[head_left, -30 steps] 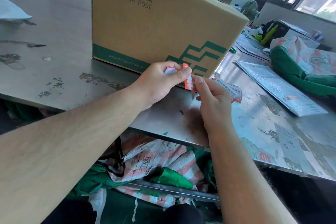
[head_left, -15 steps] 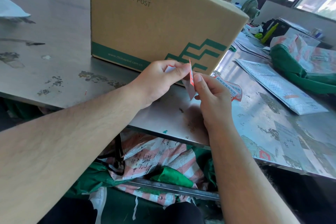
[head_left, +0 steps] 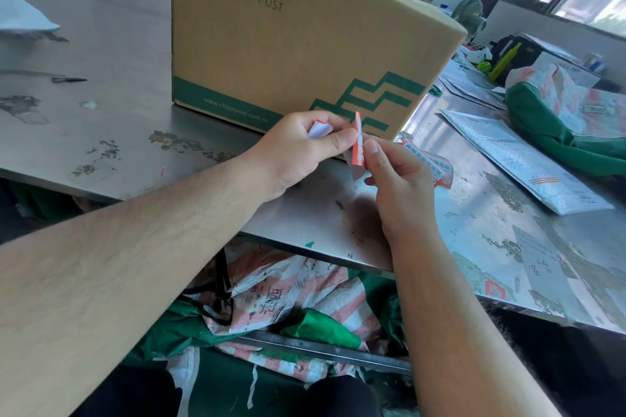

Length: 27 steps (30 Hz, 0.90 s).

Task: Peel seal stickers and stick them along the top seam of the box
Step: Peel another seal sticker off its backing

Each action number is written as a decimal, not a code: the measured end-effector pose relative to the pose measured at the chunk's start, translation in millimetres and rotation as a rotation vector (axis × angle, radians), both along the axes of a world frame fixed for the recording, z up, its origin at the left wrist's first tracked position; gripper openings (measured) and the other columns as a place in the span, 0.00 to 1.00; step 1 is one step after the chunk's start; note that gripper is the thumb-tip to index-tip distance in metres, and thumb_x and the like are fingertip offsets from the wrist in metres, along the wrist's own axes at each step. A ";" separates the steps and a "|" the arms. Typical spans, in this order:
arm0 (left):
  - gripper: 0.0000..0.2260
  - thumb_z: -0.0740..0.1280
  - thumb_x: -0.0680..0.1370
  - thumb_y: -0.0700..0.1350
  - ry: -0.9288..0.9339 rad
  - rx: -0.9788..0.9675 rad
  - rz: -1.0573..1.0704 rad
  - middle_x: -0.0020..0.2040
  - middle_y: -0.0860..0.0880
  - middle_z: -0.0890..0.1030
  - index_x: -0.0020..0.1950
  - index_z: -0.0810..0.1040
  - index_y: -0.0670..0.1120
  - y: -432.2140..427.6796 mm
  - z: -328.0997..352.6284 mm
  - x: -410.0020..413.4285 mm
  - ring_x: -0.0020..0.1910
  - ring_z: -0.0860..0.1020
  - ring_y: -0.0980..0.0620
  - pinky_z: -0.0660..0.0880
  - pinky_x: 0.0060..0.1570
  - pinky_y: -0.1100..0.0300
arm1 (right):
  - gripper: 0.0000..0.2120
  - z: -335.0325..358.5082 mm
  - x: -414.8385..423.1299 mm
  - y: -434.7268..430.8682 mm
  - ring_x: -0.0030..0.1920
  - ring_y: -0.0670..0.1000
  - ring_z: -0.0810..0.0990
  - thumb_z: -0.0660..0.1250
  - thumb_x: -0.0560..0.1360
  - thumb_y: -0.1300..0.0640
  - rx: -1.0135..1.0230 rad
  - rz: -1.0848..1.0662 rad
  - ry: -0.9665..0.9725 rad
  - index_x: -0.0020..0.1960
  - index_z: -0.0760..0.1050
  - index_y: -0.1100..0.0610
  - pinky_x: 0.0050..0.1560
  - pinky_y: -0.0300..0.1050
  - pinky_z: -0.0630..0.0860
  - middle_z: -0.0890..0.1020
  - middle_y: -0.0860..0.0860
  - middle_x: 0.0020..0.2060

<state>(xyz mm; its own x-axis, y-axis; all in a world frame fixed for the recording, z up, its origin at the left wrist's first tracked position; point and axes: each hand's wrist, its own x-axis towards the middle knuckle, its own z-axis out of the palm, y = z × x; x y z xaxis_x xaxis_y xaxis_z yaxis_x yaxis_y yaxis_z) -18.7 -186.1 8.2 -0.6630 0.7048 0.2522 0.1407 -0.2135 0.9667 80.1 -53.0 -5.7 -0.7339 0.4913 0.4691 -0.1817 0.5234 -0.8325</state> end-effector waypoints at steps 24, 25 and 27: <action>0.07 0.71 0.76 0.50 -0.020 0.030 0.009 0.48 0.52 0.84 0.45 0.83 0.47 5.6 -8.3 -5.7 0.54 0.80 0.59 0.71 0.57 0.70 | 0.11 2.3 1.1 -3.4 0.41 0.37 0.79 0.65 0.81 0.58 0.044 0.039 -0.001 0.46 0.84 0.47 0.44 0.35 0.74 0.83 0.37 0.36; 0.07 0.71 0.76 0.51 -0.017 0.031 0.006 0.47 0.53 0.84 0.44 0.83 0.48 5.5 -8.3 -5.6 0.55 0.80 0.58 0.71 0.59 0.67 | 0.11 2.5 1.1 -3.3 0.41 0.37 0.79 0.65 0.81 0.58 0.043 0.041 -0.001 0.46 0.84 0.47 0.44 0.35 0.74 0.83 0.37 0.36; 0.06 0.71 0.75 0.51 -0.011 0.035 0.006 0.47 0.53 0.84 0.43 0.83 0.50 5.3 -8.2 -5.4 0.55 0.80 0.57 0.71 0.60 0.65 | 0.11 2.0 0.9 -3.3 0.42 0.38 0.79 0.65 0.81 0.58 0.047 0.041 -0.004 0.47 0.84 0.47 0.44 0.35 0.74 0.84 0.37 0.36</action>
<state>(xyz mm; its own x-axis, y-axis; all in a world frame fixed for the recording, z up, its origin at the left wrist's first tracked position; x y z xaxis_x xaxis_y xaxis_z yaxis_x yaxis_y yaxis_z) -24.1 -180.8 0.0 -0.6700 0.6917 0.2696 0.1319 -0.2465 0.9601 81.0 -56.2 -3.7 -0.7546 0.4388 0.4880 -0.2005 0.5540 -0.8081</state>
